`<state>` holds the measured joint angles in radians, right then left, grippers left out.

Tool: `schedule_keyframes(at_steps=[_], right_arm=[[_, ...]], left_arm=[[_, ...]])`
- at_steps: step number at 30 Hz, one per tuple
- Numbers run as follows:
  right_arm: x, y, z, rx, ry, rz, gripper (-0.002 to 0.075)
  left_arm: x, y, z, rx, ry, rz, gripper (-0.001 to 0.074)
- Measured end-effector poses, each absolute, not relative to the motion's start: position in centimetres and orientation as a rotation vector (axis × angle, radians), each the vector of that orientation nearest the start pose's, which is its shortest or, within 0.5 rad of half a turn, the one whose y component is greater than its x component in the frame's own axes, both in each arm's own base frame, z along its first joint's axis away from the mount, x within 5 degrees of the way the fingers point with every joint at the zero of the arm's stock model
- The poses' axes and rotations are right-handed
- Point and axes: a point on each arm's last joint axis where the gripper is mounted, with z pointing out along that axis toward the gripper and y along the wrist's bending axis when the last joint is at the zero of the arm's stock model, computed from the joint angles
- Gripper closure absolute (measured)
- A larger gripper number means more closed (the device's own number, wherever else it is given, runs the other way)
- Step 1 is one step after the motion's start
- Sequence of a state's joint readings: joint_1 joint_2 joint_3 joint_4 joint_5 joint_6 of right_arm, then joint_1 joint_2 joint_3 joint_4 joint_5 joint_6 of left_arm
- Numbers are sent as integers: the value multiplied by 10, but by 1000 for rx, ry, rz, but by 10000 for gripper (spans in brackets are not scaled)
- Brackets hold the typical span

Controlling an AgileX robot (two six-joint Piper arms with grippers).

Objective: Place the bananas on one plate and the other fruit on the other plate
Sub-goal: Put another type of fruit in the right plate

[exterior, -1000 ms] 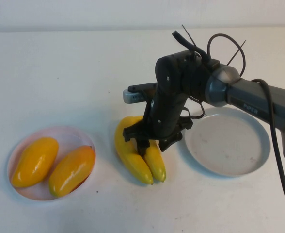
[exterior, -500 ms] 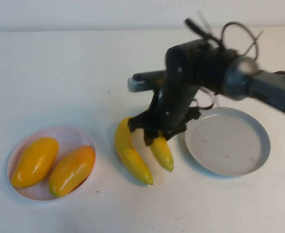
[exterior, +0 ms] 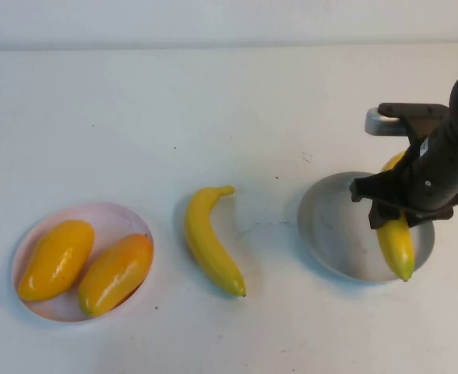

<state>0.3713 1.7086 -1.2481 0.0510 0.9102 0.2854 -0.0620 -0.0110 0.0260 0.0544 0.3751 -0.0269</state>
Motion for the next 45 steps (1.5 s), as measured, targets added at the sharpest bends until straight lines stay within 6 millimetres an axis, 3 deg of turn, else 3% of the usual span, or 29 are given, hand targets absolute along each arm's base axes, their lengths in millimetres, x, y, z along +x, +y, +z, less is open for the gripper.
schedule_keyframes(at_steps=[7,11,17,21,26,30,36,41,45], right_arm=[[331,128,208,-71,2943,157,427],[333,128,199,-70,2963,148,415],[331,128,205,-71,2951,154,292],[326,134,233,-105,2908,175,269],[316,175,270,-304,2817,237,265],[301,231,276,-601,2737,283,265],[294,297,250,-900,2706,292,265],[299,323,226,-1022,2715,260,264],[305,331,207,-1051,2735,236,264]], left_arm=[[53,-1,171,67,1872,-8,733],[53,-1,171,67,1872,-8,733],[53,-1,171,67,1872,-8,733],[53,-1,171,67,1872,-8,733],[53,-1,171,67,1872,-8,733],[53,-1,171,67,1872,-8,733],[53,-1,171,67,1872,-8,733],[53,-1,171,67,1872,-8,733],[53,-1,171,67,1872,-8,733]])
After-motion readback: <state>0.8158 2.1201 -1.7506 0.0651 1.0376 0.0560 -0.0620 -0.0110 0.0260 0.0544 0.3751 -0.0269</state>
